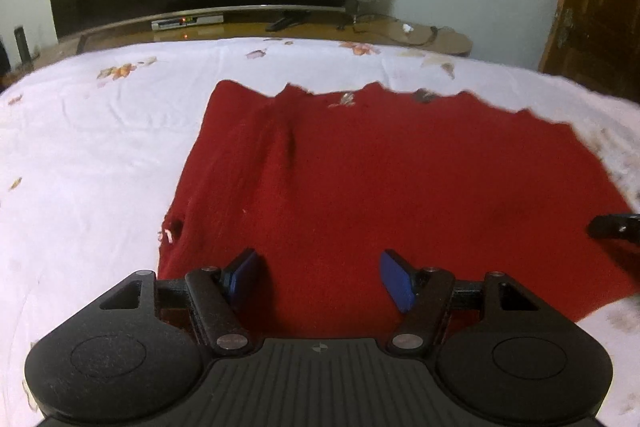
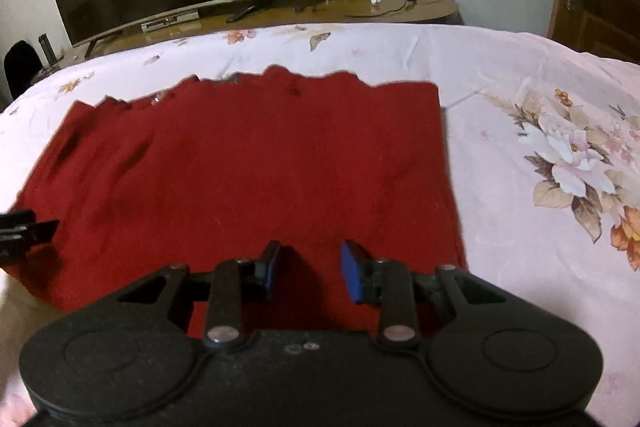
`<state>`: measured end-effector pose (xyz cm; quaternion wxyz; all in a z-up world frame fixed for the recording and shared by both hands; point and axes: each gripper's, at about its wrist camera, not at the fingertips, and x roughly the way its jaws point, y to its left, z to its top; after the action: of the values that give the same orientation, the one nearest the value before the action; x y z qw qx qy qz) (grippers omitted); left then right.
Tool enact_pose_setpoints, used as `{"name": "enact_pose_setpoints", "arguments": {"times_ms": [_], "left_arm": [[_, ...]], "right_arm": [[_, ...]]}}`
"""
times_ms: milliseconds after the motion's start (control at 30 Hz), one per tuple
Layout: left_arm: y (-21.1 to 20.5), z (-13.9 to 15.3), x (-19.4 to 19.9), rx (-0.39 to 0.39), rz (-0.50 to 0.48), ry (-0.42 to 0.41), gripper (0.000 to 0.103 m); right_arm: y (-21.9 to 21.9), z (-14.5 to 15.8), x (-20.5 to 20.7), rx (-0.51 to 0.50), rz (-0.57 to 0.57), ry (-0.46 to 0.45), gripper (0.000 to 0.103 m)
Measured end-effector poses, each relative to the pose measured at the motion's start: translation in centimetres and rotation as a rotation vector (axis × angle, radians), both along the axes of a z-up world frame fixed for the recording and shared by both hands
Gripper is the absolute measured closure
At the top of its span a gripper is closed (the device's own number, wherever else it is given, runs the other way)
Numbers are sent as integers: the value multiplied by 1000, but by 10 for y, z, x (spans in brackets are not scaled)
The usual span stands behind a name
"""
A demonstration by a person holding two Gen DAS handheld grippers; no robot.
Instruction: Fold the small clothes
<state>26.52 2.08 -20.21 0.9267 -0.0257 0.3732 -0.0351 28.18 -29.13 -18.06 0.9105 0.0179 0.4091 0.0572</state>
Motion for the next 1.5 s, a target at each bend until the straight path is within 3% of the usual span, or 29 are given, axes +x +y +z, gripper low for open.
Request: {"name": "enact_pose_setpoints", "arguments": {"times_ms": [133, 300, 400, 467, 567, 667, 867, 1067, 1233, 1500], "left_arm": [[1, -4, -19, -6, -8, 10, 36], [1, -10, -25, 23, -16, 5, 36], [-1, 2, -26, 0, -15, 5, 36], [-6, 0, -26, 26, -30, 0, 36], [-10, -10, -24, 34, -19, 11, 36], [-11, -4, -26, 38, -3, 25, 36], [-20, -3, -16, 54, 5, 33, 36], [-19, 2, -16, 33, 19, 54, 36], [-15, 20, -3, 9, 6, 27, 36], [-18, 30, 45, 13, -41, -15, 36]], "right_arm": [[9, 14, -23, -5, 34, -44, 67], [6, -11, -38, -41, 25, 11, 65], [6, 2, -40, -27, 11, 2, 64], [10, 12, -47, -8, 27, -43, 61], [19, 4, -46, 9, 57, -19, 60], [27, -10, -44, -38, 79, 6, 60], [29, 6, -38, 21, 117, -45, 58], [23, -7, -38, 8, 150, 0, 58], [10, 15, -29, 102, 107, -42, 55], [8, 24, 2, 69, 42, -71, 55]]}}
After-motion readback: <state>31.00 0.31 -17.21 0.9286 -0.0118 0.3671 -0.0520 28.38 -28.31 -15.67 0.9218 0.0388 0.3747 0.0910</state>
